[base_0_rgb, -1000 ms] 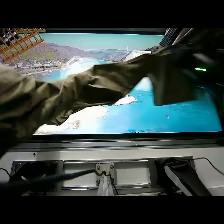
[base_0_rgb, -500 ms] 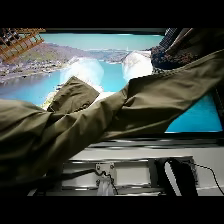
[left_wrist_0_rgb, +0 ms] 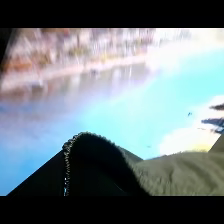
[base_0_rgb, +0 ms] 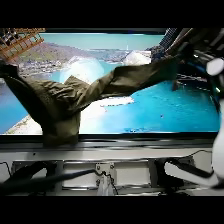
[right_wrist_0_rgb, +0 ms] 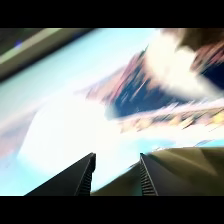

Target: Fold the clothes and pants, and hang the long-sleeved shirts on hangers.

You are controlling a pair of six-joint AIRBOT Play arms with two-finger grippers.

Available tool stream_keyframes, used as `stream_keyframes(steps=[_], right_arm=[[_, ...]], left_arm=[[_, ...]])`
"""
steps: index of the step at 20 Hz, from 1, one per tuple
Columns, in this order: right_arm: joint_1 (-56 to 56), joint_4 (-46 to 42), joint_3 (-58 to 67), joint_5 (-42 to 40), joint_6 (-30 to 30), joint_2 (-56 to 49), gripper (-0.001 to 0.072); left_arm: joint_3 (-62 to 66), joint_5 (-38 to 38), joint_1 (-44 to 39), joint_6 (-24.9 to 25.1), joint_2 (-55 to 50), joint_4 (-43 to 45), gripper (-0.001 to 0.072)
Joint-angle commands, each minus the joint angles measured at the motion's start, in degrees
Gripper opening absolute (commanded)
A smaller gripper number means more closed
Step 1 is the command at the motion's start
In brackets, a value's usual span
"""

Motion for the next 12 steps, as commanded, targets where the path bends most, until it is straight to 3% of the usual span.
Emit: stream_keyframes(steps=[1, 3, 6, 9, 12], right_arm=[[2.80, 15.15, 10.97, 11.89, -12.87, -13.07, 0.0346], [5.66, 15.28, 10.97, 18.10, -20.06, -11.67, 0.0346], [11.91, 13.77, 6.99, 26.16, -23.91, -8.50, 0.0327], [19.45, 13.29, -3.30, 25.90, -22.77, -7.69, 0.0327], [26.77, 19.17, -12.11, 20.02, -23.52, -7.91, 0.0328]], left_arm=[[-1.64, 0.52, 6.73, -7.34, -15.45, 1.14, 0.0007], [-1.27, -1.90, 11.76, -7.30, -17.31, 1.01, 0.0007], [-1.25, -4.52, 19.17, -7.23, -16.13, 0.98, 0.0007], [-1.25, -8.94, 24.48, -2.69, -15.54, 0.74, 0.0007], [-1.25, -10.51, 25.90, -0.61, -15.52, 0.24, 0.0007]])
